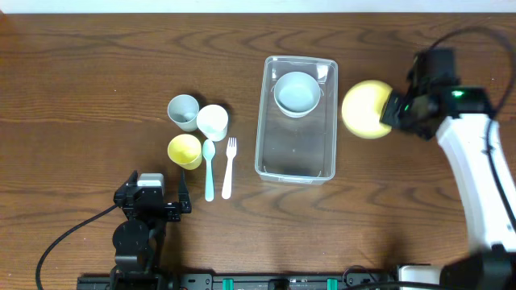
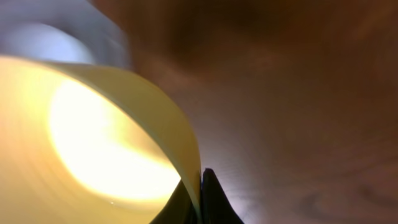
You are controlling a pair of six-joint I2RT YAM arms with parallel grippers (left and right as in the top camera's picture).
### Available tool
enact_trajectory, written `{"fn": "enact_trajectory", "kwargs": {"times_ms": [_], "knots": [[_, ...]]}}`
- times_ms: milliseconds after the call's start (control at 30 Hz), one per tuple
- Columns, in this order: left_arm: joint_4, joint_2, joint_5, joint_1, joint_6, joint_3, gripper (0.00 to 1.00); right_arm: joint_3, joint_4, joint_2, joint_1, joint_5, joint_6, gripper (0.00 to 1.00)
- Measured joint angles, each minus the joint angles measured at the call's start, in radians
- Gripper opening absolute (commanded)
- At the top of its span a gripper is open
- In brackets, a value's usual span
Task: Pack container
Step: 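Lift the yellow bowl and stack it onto the bowls in the container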
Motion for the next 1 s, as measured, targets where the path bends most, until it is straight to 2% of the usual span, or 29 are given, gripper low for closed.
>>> {"fn": "enact_trajectory", "kwargs": {"times_ms": [133,300,633,867,967,1000], "knots": [[0.000,0.000,0.000,0.000,0.000,0.000,0.98,0.154,0.009,-0.047,0.110,-0.004,0.005,0.02],[0.000,0.000,0.000,0.000,0.000,0.000,0.98,0.173,0.112,0.000,0.247,-0.013,0.032,0.02],[0.000,0.000,0.000,0.000,0.000,0.000,0.98,0.171,0.356,0.414,0.269,-0.051,0.078,0.02],[0.000,0.000,0.000,0.000,0.000,0.000,0.98,0.161,0.366,0.509,0.269,-0.067,0.085,0.02],[0.000,0.000,0.000,0.000,0.000,0.000,0.98,0.161,0.364,0.509,0.269,-0.069,0.081,0.34],[0.000,0.000,0.000,0.000,0.000,0.000,0.98,0.162,0.360,0.509,0.269,-0.071,0.077,0.36]]}}
